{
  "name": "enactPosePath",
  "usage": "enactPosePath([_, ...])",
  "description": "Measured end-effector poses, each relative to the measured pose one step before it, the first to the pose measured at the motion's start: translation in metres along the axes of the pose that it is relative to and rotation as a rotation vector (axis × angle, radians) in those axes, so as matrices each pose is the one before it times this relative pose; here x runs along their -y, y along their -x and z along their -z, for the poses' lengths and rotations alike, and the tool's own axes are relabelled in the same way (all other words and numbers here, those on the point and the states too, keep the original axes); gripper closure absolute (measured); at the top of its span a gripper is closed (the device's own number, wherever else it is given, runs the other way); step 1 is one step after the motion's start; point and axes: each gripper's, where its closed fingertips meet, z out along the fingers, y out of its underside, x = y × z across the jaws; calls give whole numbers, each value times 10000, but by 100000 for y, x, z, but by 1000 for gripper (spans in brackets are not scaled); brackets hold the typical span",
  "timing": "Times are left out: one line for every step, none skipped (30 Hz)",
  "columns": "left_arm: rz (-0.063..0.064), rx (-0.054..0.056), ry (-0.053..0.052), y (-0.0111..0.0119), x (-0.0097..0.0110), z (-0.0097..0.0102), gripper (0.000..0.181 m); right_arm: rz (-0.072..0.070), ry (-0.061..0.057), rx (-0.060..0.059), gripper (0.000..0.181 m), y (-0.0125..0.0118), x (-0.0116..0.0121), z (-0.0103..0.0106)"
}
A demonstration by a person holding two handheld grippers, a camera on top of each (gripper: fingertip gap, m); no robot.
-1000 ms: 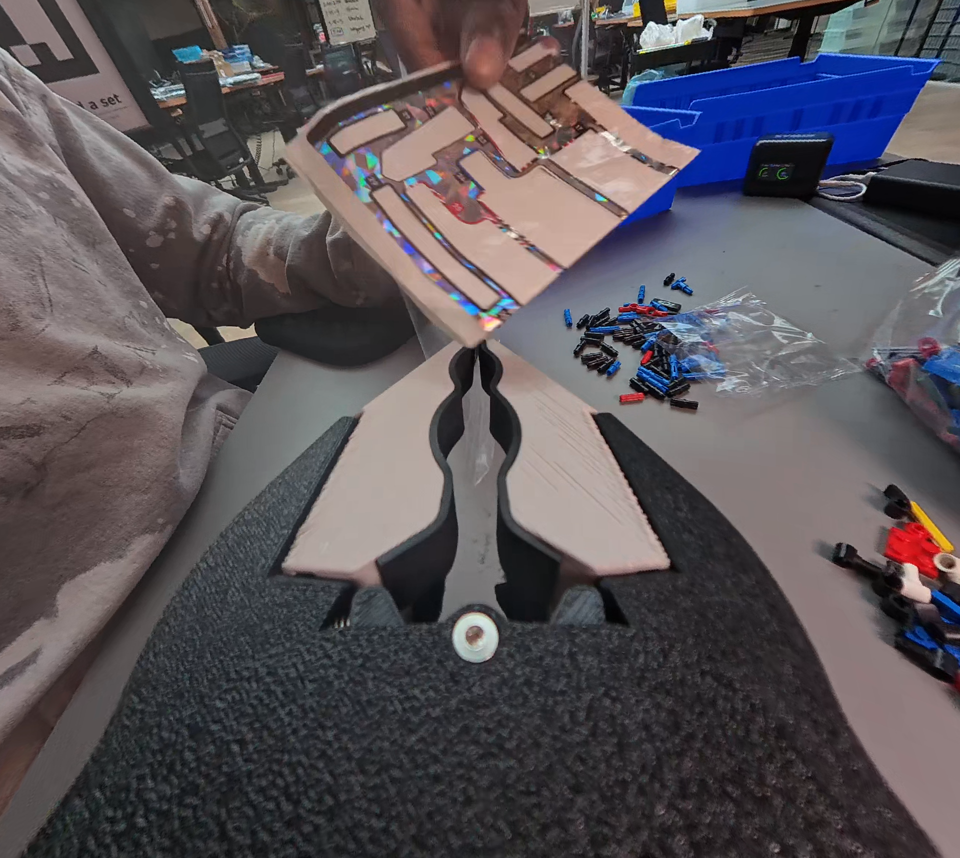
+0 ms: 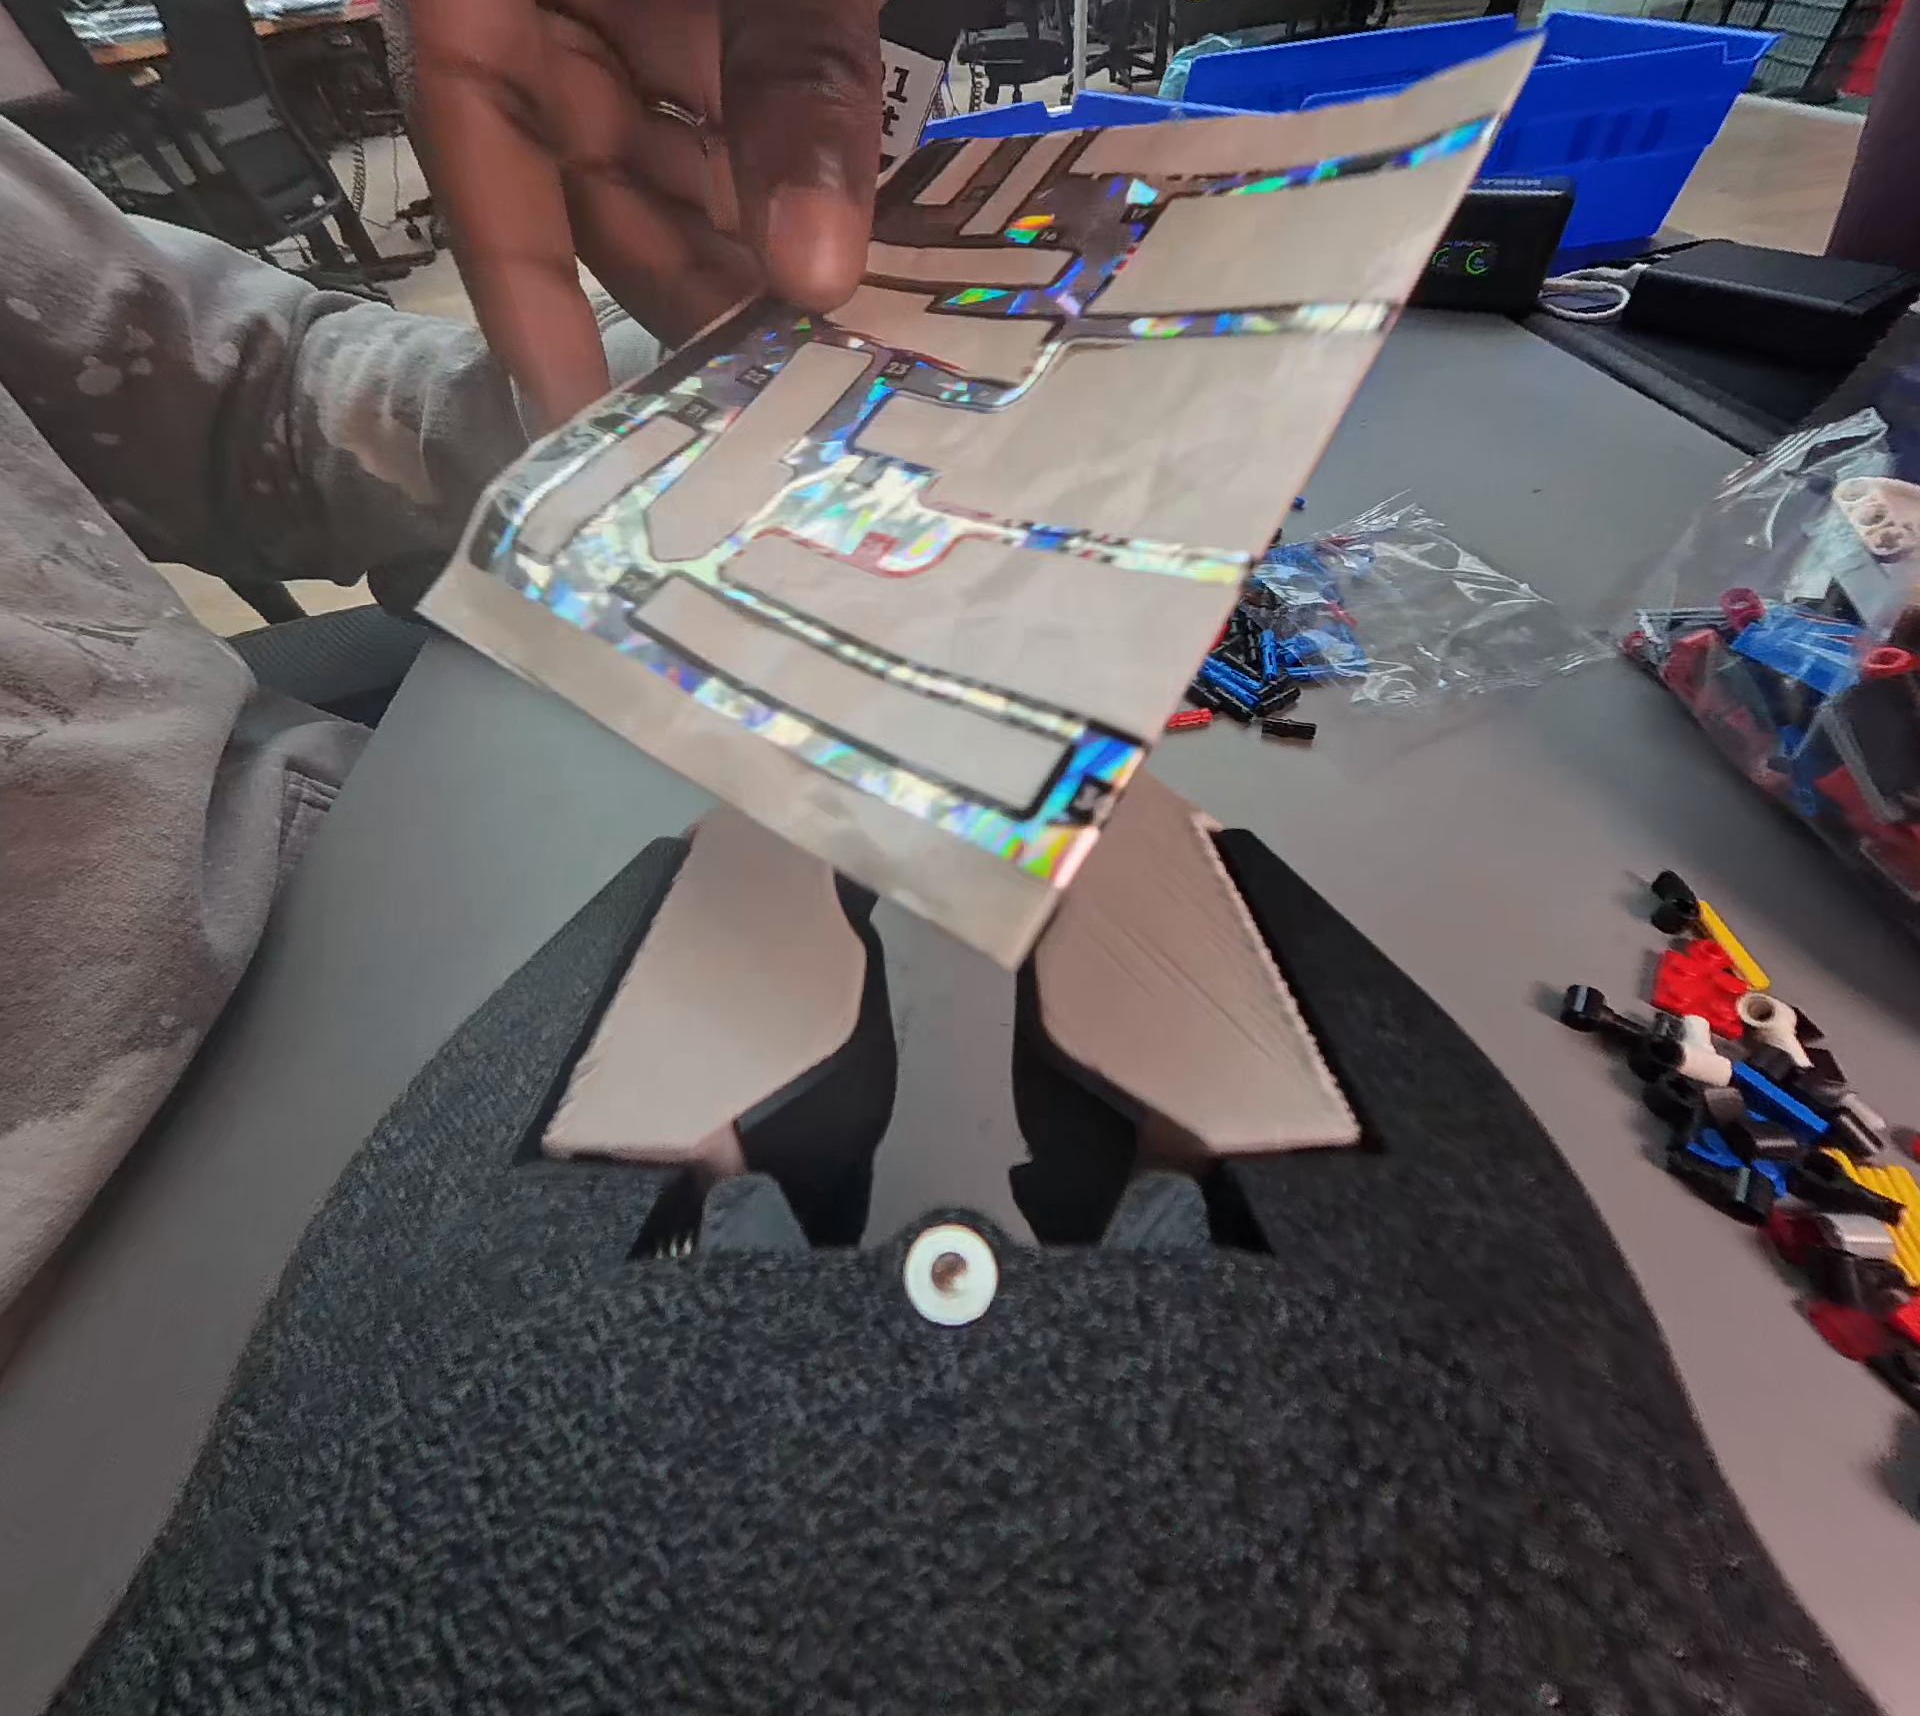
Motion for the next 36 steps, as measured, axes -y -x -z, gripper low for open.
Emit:
enactPosePath([-74, -1, 32, -79, -56, -64, 181, 4, -58, -30, 171, -47, 57, 23])
enactPosePath([-73, -18, 28, -92, -53, -76, 181, 12, -14, 12, 174, 39, 8, -16])
enactPosePath([-52, -46, 29, -113, -43, -52, 181, 30, 9, 12, 175, 53, -28, -38])
enactPosePath([-28, -51, 15, -103, -34, -49, 181, 31, 3, 15, 177, 62, -13, -31])
enactPosePath([-13, -45, 9, -90, -31, -40, 181, 6, -26, 2, 178, 36, 47, -34])
enactPosePath([-10, -44, 12, -80, -23, -21, 181, -28, -41, 16, 178, 28, 64, -9])
enactPosePath([-15, -20, 0, -46, 2, -15, 181, -39, -33, 34, 181, 32, 65, 3])
enactPosePath([-21, -18, 11, -46, -16, -15, 181, -27, -60, -9, 179, -37, 98, 53])
enactPosePath([-14, -44, 21, -87, -27, -22, 181, -24, -60, -19, 179, -53, 100, 52])
enactPosePath([-5, -101, 34, -168, -51, -41, 181, -34, -70, -26, 178, -78, 122, 69])
enactPosePath([8, -188, 79, -303, -135, -104, 181, -46, -94, -64, 178, -132, 156, 57])
enactPosePath([11, -219, 148, -372, -257, -182, 181, -59, -94, -89, 178, -170, 173, 32])
enactPosePath([-60, -178, 228, -384, -374, -270, 181, -57, -109, -76, 178, -133, 183, 19])
enactPosePath([-164, -74, 276, -297, -444, -361, 181, -58, -64, -40, 178, -67, 115, -38])
enactPosePath([-214, -25, 259, -272, -411, -367, 181, -10, 34, -34, 141, -10, -51, -102])
enactPosePath([-191, 19, 196, -198, -301, -301, 181, 65, 122, -1, 103, 80, -226, -161])
enactPosePath([-115, 34, 178, -94, -275, -240, 181, 98, 125, 50, 67, 197, -263, -175])
enactPosePath([-74, 27, 156, -58, -232, -164, 181, 82, 74, 145, 91, 338, -148, -146])
enactPosePath([-89, 48, 136, -15, -197, -95, 181, 78, 39, 160, 114, 338, -67, -101])
enactPosePath([-141, 192, 130, 192, -179, -61, 181, 133, 8, 112, 139, 266, -2, -36])
enactPosePath([-151, 289, 138, 364, -196, 26, 181, 128, -55, 28, 130, 114, 85, 17])
enactPosePath([-95, 296, 107, 451, -171, 65, 180, 41, -108, -2, 139, 19, 188, 91])
enactPosePath([-2, 231, 69, 439, -130, 109, 179, -22, -133, -13, 149, -70, 249, 151])
enactPosePath([53, 212, 27, 444, -72, 122, 178, -8, -133, -18, 159, -91, 258, 187])
enactPosePath([32, 229, -14, 447, 8, 127, 176, 61, -136, -1, 168, -31, 238, 193])
enactPosePath([13, 193, -35, 381, 55, 130, 174, 85, -121, 13, 178, 46, 205, 150])
enactPosePath([10, 112, -59, 233, 99, 120, 173, 82, -51, 76, 178, 159, 93, 70])
enactPosePath([12, 22, -103, 77, 165, 90, 168, 83, 11, 71, 178, 193, -1, -2])
enactPosePath([22, -19, -105, -1, 175, 62, 163, 94, 28, 81, 178, 206, -45, -66])
enactPosePath([2, -30, -83, -35, 135, 22, 158, 124, -6, 117, 178, 310, 1, -76])
enactPosePath([-14, -37, -43, -71, 59, -14, 154, 126, -33, 104, 178, 287, 40, -84])
enactPosePath([-3, -39, -10, -81, 16, -35, 151, 118, -25, 143, 178, 351, 30, -72])
enactPosePath([14, -32, -7, -60, 5, -28, 149, 104, 17, 90, 178, 253, -5, -60])
enactPosePath([16, -153, -38, -231, 69, 24, 154, 107, 71, -29, 178, 40, -94, -57])
enactPosePath([14, -258, -99, -392, 164, 84, 165, 97, 108, -92, 178, -98, -153, -31])
enactPosePath([-11, -206, -140, -333, 224, 104, 174, 58, 108, -96, 178, -152, -188, -11])
